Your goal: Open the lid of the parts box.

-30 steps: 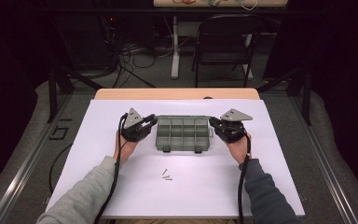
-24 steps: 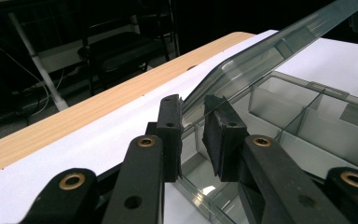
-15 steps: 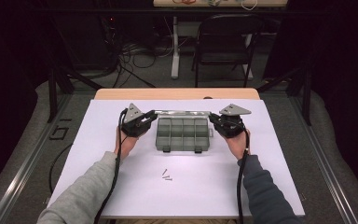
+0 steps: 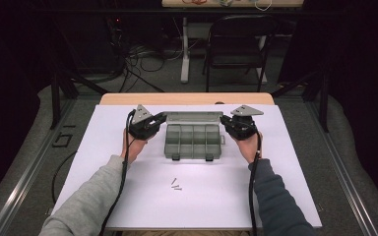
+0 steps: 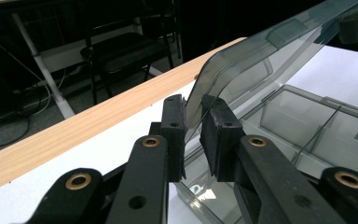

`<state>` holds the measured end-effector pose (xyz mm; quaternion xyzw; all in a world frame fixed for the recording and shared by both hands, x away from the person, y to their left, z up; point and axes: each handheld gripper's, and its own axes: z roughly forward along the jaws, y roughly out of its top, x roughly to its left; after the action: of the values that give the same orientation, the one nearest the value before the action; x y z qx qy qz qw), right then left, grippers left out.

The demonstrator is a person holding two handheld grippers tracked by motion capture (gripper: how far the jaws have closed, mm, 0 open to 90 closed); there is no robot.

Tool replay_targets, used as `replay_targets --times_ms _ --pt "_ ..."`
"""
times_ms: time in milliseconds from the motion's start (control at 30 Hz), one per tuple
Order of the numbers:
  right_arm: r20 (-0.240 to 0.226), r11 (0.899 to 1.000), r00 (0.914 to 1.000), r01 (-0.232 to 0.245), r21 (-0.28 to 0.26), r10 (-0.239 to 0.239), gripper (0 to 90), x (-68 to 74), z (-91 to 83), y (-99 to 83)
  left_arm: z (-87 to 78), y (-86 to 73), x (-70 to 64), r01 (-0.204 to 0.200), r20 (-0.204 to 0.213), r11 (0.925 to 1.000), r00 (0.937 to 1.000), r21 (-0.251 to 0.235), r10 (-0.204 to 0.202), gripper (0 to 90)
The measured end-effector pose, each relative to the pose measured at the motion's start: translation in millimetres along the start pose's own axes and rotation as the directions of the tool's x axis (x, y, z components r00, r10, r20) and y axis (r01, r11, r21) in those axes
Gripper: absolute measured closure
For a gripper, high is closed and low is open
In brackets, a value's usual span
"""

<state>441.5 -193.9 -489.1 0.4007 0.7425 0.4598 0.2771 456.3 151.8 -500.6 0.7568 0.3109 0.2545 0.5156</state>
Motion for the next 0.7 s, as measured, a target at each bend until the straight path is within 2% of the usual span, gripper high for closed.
replay_targets --times_ms 167,367,700 --pt "0.003 1.000 1.0000 -0.007 0.003 0.007 83.2 -1.7 3.2 2.4 2.0 1.4 2.7 -0.001 0.005 0.9999 1.0000 0.013 0.000 79.1" --pt "0.015 1.000 0.9998 -0.010 0.002 0.010 83.3 -5.4 9.9 6.6 10.7 -3.6 8.5 0.024 0.005 0.9990 0.9997 0.039 -0.024 79.8" --pt "0.031 1.000 0.9992 -0.027 0.009 0.026 83.4 -7.4 20.3 2.7 19.1 -8.1 12.5 0.038 -0.003 0.9985 0.9993 0.039 -0.038 80.8"
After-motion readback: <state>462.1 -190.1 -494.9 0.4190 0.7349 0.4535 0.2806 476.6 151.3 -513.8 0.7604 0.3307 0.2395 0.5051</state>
